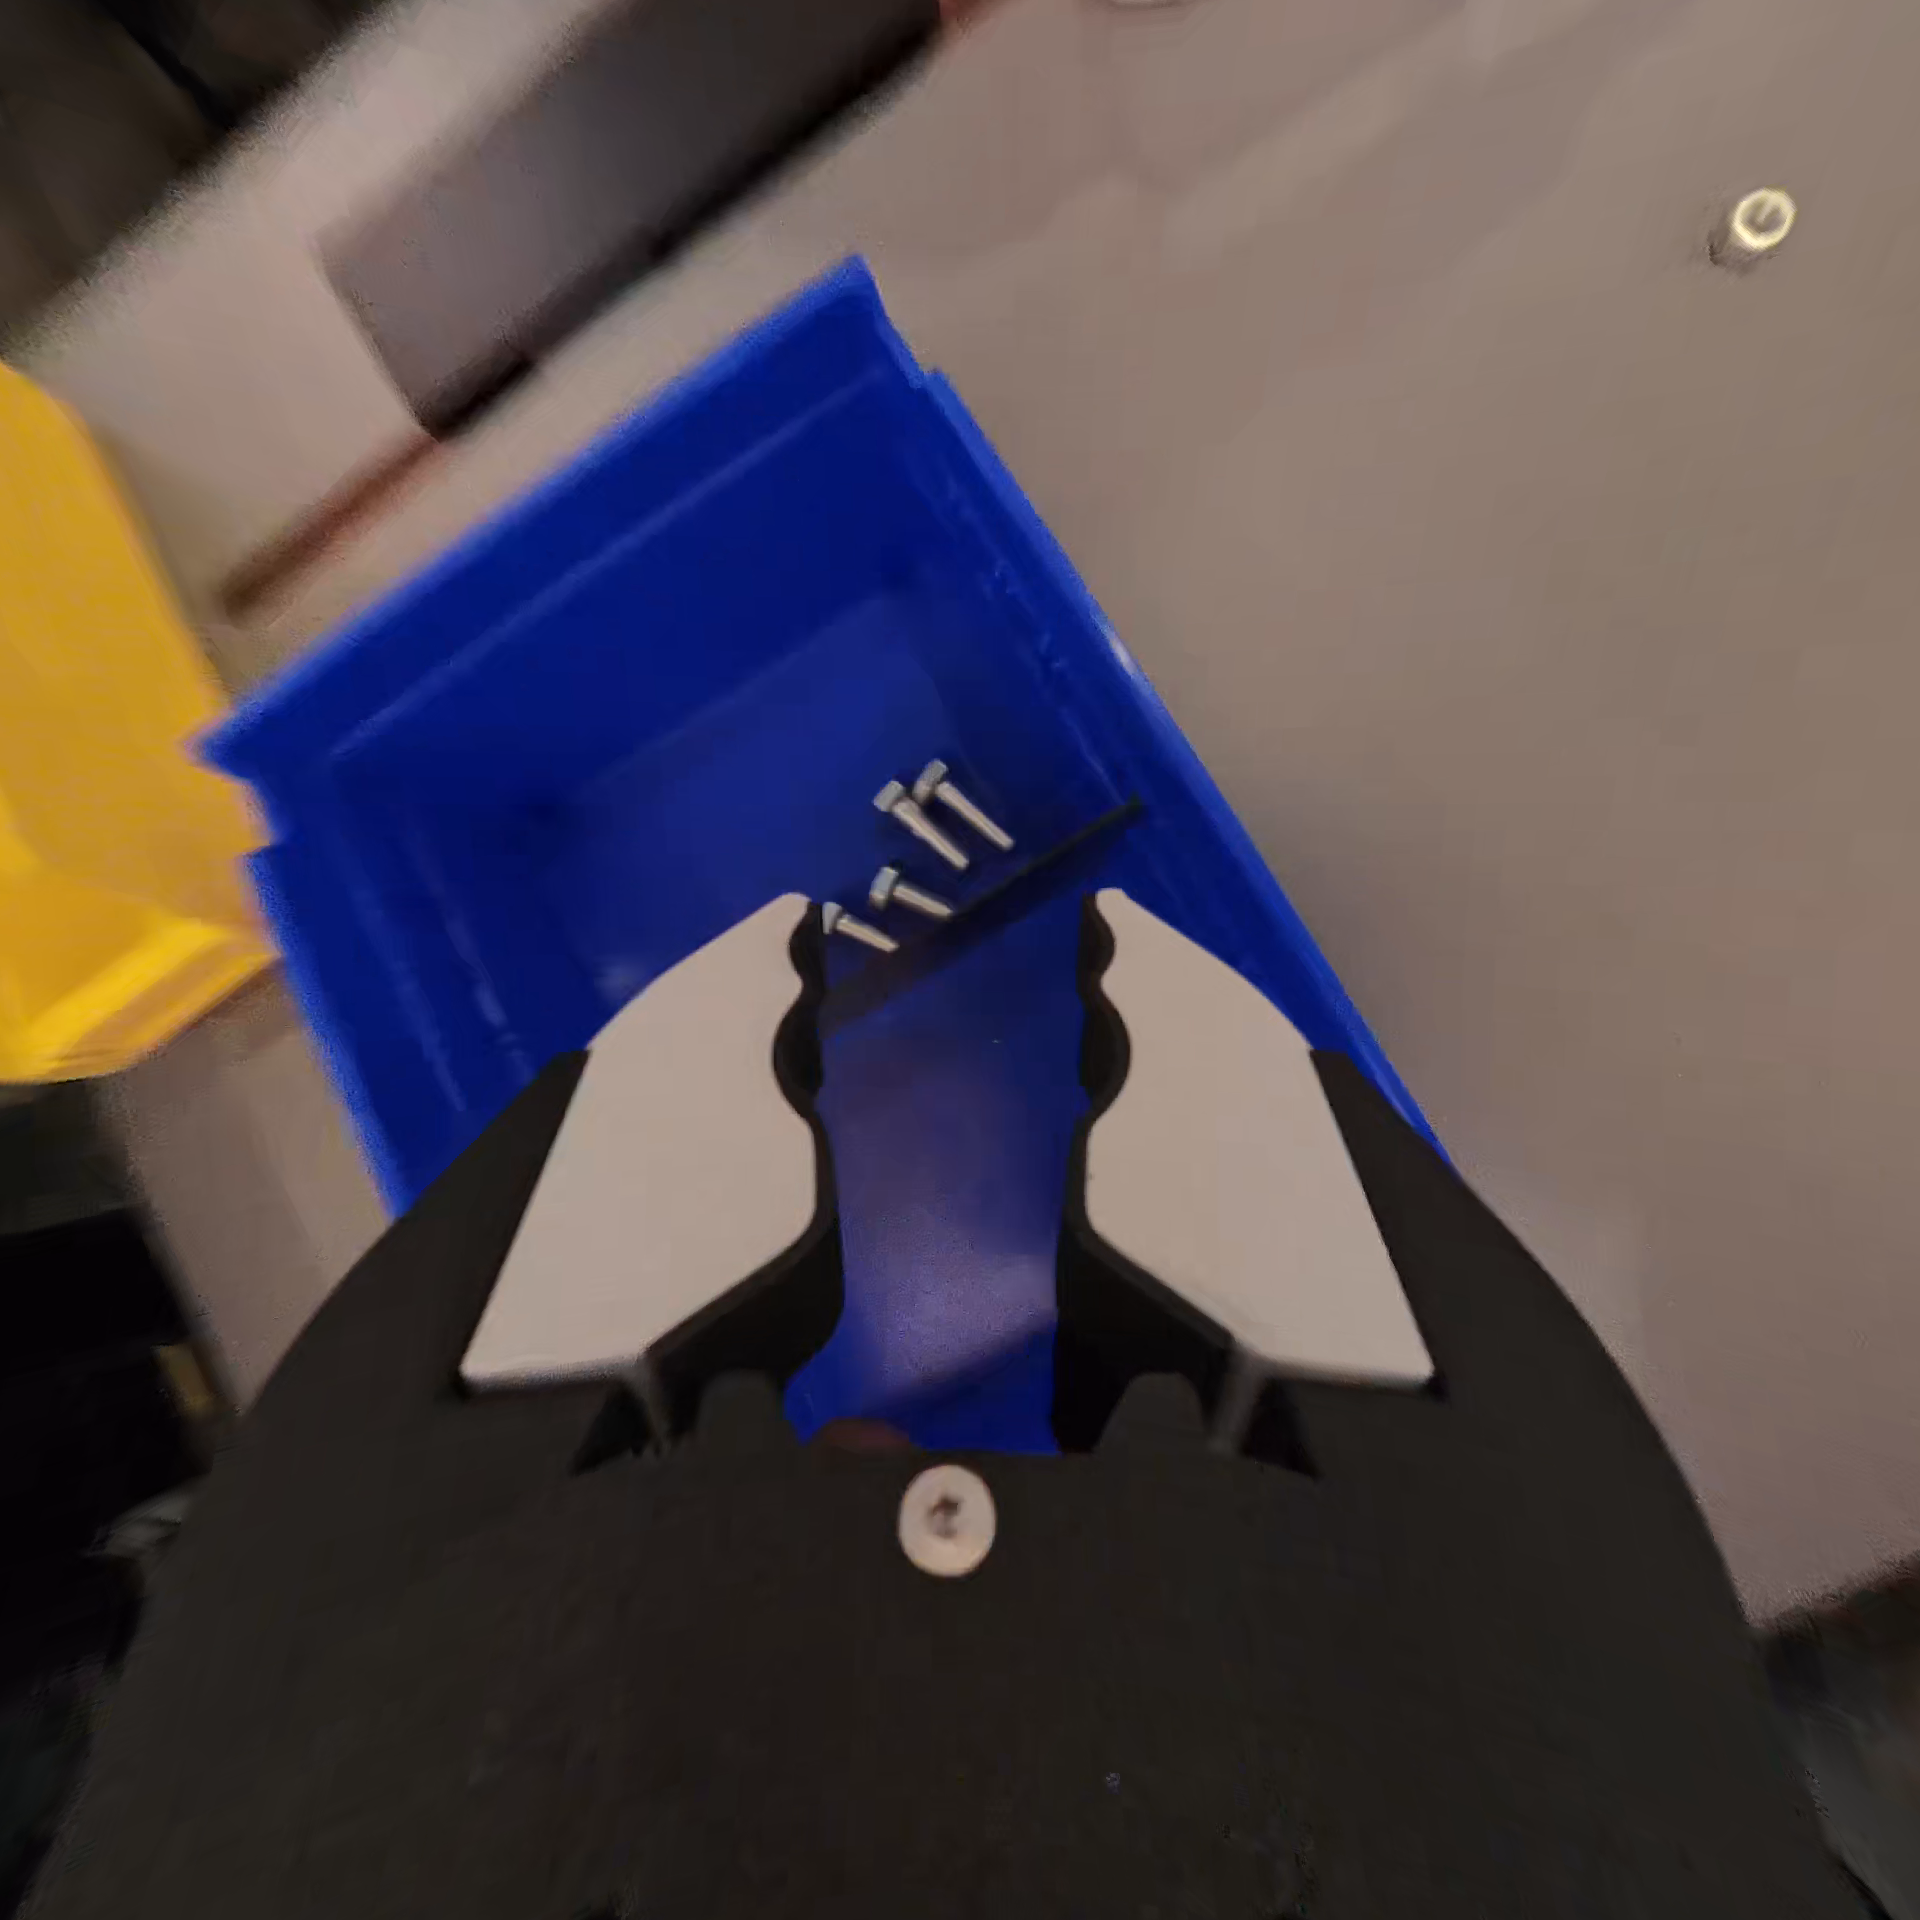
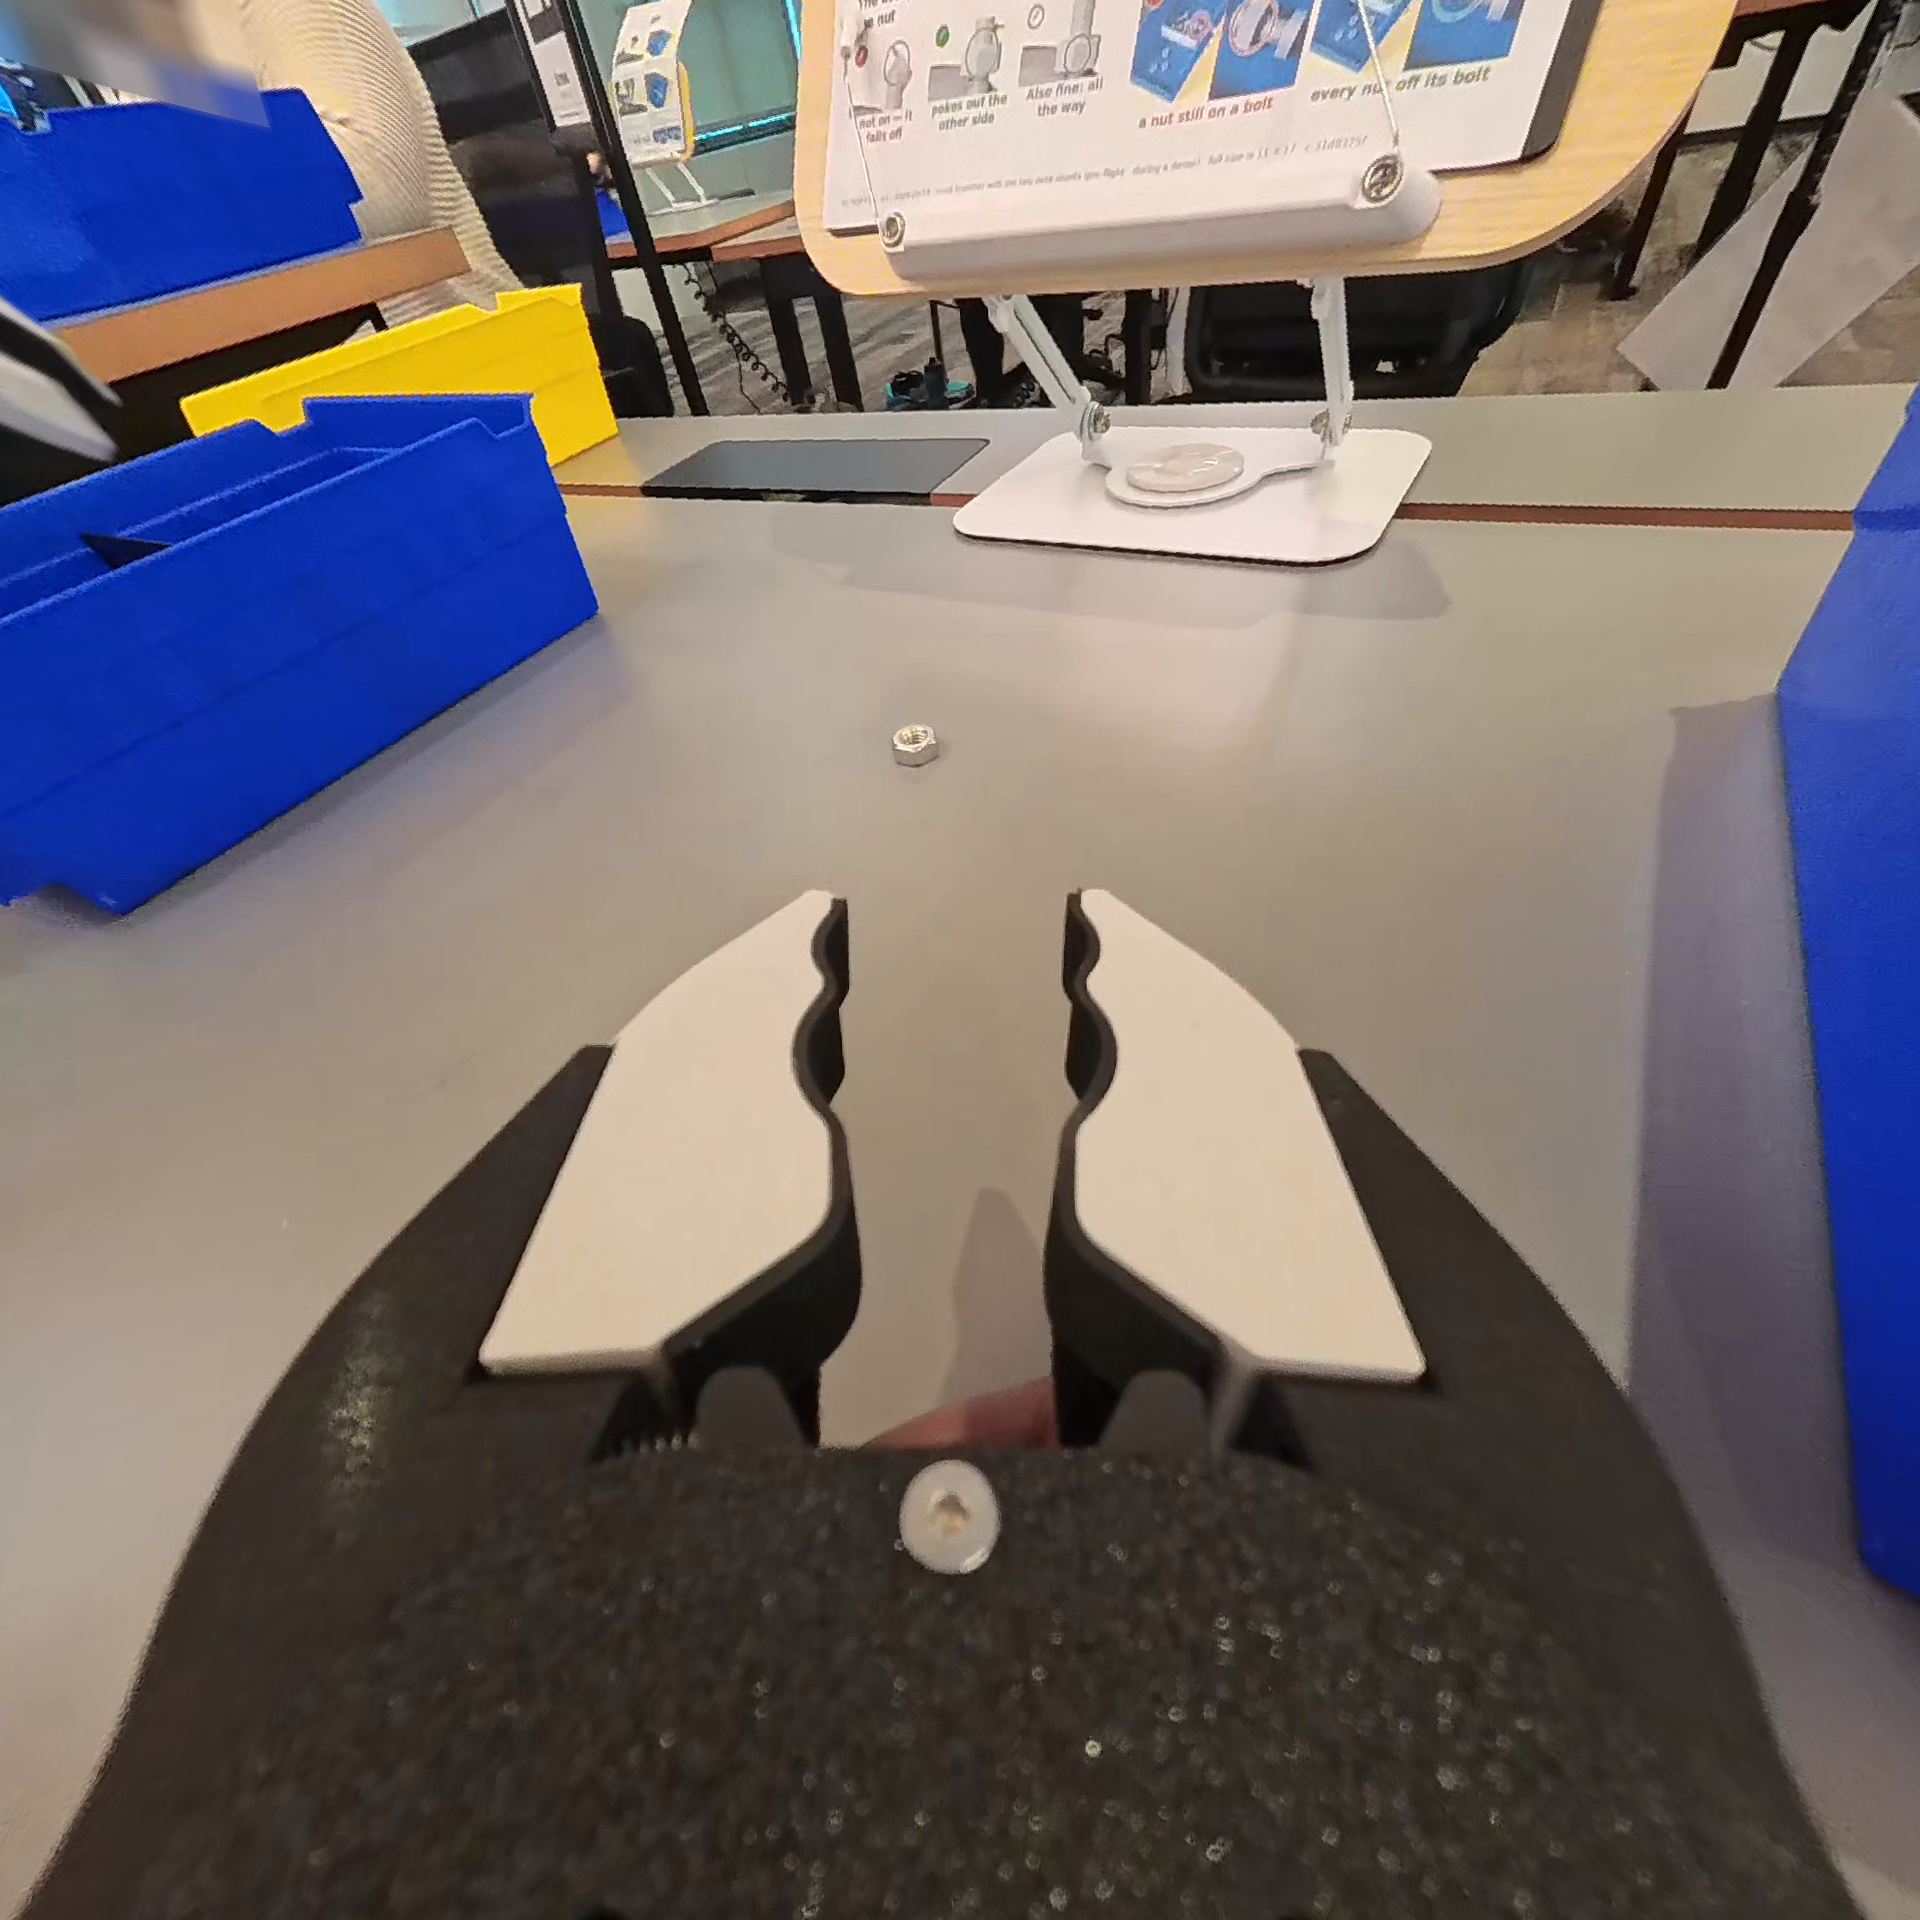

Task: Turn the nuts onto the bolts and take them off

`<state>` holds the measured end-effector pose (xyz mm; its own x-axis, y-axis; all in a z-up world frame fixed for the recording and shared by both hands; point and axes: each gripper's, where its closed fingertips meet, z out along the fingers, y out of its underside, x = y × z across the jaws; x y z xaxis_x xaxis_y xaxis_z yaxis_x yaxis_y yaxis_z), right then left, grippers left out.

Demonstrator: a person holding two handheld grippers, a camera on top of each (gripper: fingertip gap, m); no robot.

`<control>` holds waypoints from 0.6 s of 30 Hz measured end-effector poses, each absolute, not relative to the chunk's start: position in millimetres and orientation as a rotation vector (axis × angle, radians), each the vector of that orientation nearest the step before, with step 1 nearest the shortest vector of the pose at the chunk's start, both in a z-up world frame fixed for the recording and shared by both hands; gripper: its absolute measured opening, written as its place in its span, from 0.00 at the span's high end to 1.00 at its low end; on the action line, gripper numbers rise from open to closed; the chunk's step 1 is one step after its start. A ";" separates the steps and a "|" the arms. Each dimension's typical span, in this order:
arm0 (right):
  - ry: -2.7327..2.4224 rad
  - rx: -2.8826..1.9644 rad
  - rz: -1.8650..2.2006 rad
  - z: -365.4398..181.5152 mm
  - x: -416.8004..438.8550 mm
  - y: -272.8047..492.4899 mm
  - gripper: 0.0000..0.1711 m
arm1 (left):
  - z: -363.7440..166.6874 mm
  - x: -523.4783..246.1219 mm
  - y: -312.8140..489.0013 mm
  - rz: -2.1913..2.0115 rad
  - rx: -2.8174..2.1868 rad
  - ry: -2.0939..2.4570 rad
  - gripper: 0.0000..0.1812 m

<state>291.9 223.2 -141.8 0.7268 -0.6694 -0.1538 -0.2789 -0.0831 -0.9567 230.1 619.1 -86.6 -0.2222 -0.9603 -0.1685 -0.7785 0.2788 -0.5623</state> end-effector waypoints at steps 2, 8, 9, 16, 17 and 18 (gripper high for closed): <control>0.774 -1.669 -0.374 -142.4 292.3 223.2 0.77 | -102.2 255.3 622.7 -0.593 -1.791 2.165 0.78; 0.788 -1.666 -0.333 -143.9 293.6 223.1 0.78 | -148.4 286.5 648.7 -0.409 -2.258 2.256 0.81; 0.790 -1.665 -0.322 -144.3 293.8 223.2 0.78 | -154.6 282.7 652.2 -0.299 -2.286 2.307 0.80; 0.804 -1.628 -0.270 -142.5 294.8 220.6 0.78 | -172.7 280.6 659.8 0.021 -2.380 2.385 0.84; 0.806 -1.623 -0.264 -142.2 295.0 220.2 0.79 | -173.6 283.0 658.8 0.017 -2.384 2.388 0.84; 0.809 -1.621 -0.257 -142.4 295.2 220.1 0.79 | -174.9 283.7 656.8 0.013 -2.405 2.390 0.84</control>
<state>295.2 220.1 -142.4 0.7298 -0.6276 -0.2709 -0.3560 -0.0107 -0.9344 283.7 656.8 -174.9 0.0214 -0.9855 0.1686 -0.9836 0.0095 0.1799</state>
